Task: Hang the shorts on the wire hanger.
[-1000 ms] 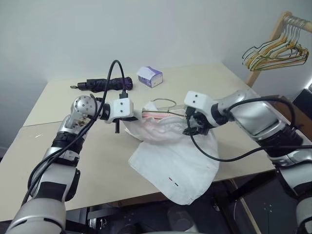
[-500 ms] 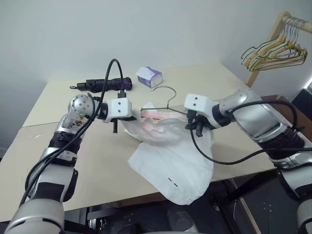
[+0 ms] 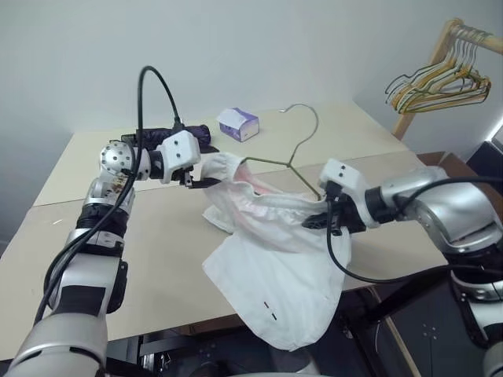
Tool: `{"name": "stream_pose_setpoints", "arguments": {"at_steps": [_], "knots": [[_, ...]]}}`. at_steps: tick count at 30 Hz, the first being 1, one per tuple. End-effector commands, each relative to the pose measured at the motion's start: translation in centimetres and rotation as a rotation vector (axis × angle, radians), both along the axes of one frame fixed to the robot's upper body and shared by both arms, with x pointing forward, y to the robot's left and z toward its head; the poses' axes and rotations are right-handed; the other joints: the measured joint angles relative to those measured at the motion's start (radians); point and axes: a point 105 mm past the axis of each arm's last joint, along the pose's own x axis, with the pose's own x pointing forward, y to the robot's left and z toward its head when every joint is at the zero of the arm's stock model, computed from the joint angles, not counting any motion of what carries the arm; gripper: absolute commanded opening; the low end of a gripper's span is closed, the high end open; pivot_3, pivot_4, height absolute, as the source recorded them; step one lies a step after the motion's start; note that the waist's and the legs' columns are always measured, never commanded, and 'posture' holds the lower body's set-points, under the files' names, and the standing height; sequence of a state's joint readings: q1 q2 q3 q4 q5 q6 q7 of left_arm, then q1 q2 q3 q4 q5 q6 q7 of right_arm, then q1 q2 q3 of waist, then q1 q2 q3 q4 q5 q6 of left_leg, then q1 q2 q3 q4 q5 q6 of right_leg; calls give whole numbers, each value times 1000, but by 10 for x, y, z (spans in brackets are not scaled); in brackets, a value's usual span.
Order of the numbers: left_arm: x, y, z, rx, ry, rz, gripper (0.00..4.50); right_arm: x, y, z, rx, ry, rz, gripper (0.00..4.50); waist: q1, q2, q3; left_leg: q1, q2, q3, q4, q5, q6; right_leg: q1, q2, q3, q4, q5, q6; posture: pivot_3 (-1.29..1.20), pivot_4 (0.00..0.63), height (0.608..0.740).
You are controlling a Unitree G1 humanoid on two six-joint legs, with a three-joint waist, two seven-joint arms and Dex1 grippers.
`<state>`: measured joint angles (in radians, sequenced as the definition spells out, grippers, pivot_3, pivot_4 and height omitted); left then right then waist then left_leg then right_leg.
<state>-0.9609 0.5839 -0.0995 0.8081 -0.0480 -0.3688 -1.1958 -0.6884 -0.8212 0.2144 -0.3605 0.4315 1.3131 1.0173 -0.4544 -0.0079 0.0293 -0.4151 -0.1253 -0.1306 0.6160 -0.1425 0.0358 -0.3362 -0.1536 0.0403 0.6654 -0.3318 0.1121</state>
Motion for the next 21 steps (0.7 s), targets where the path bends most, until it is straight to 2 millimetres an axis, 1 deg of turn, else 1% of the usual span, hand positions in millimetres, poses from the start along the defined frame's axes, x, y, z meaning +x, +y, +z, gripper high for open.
{"name": "stream_pose_setpoints", "arguments": {"at_steps": [1, 4, 6, 9, 11, 12, 14, 17, 19, 20, 21], "knots": [[2, 3, 25, -58, -82, 14, 4481, -6, -2, 11, 53, -29, -57, 0, 0, 0, 0, 0, 0, 0, 0, 0, 0, 0, 0, 0, 0, 0, 0, -432, 0, 740], [10, 9, 33, -83, -144, 102, 4481, -14, -11, 3, 75, 7, -133, 0, 1, 0, 0, 0, 0, 0, 0, 0, 0, 0, 0, 0, 0, 0, 0, -440, 0, 740], [12, 12, 37, -104, -160, 123, 4481, -19, -17, -2, 83, 23, -184, 0, 2, 0, 0, 0, 0, 0, 0, 0, 0, 0, 0, 0, 0, 0, 0, -447, 0, 740], [9, 11, 50, -194, -167, 128, 4481, -22, -36, -9, 107, 41, -337, 0, 1, 0, 0, 0, 0, 0, 0, 0, 0, 0, 0, 0, 0, 0, 0, -459, 0, 740], [5, 7, 59, -276, -150, 111, 4481, -20, -53, -11, 142, 28, -456, 0, 1, 0, 0, 0, 0, 0, 0, 0, 0, 0, 0, 0, 1, 0, 0, -469, 0, 740], [1, 2, 65, -331, -135, 88, 4481, -18, -65, -11, 157, 7, -533, 0, 1, 0, 0, 0, 0, 0, 0, 0, 0, 0, 0, 0, 1, 0, 0, -476, 0, 740], [-7, -7, 74, -414, -107, 51, 4481, -16, -83, -10, 180, -32, -652, 0, 1, 0, 0, 0, 0, 0, 0, 0, 0, 0, 0, 0, 0, 0, 0, -486, 0, 740], [-18, -18, 84, -514, -64, 13, 4481, -11, -103, -7, 215, -76, -804, 0, -3, 0, -1, 0, 0, 1, 1, 0, 0, 1, 0, 1, 1, 1, -2, -508, 0, 740], [-27, -29, 95, -611, -15, -29, 4481, -5, -127, -5, 218, -113, -959, 0, -10, 0, -1, 1, 0, 1, 1, 0, 0, 1, 0, 1, 2, 2, -3, -511, 0, 740], [-33, -35, 102, -658, 15, -63, 4481, -2, -144, -2, 195, -148, -1069, 0, -15, 0, -1, 1, 0, 1, 1, 0, 0, 2, 0, 1, 2, 2, -3, -523, 0, 740], [-37, -39, 107, -684, 36, -84, 4481, -1, -155, 1, 177, -170, -1141, 0, -21, 0, -1, 1, 0, 1, 1, 0, 0, 2, 0, 2, 2, 2, -4, -523, 0, 740]]}}
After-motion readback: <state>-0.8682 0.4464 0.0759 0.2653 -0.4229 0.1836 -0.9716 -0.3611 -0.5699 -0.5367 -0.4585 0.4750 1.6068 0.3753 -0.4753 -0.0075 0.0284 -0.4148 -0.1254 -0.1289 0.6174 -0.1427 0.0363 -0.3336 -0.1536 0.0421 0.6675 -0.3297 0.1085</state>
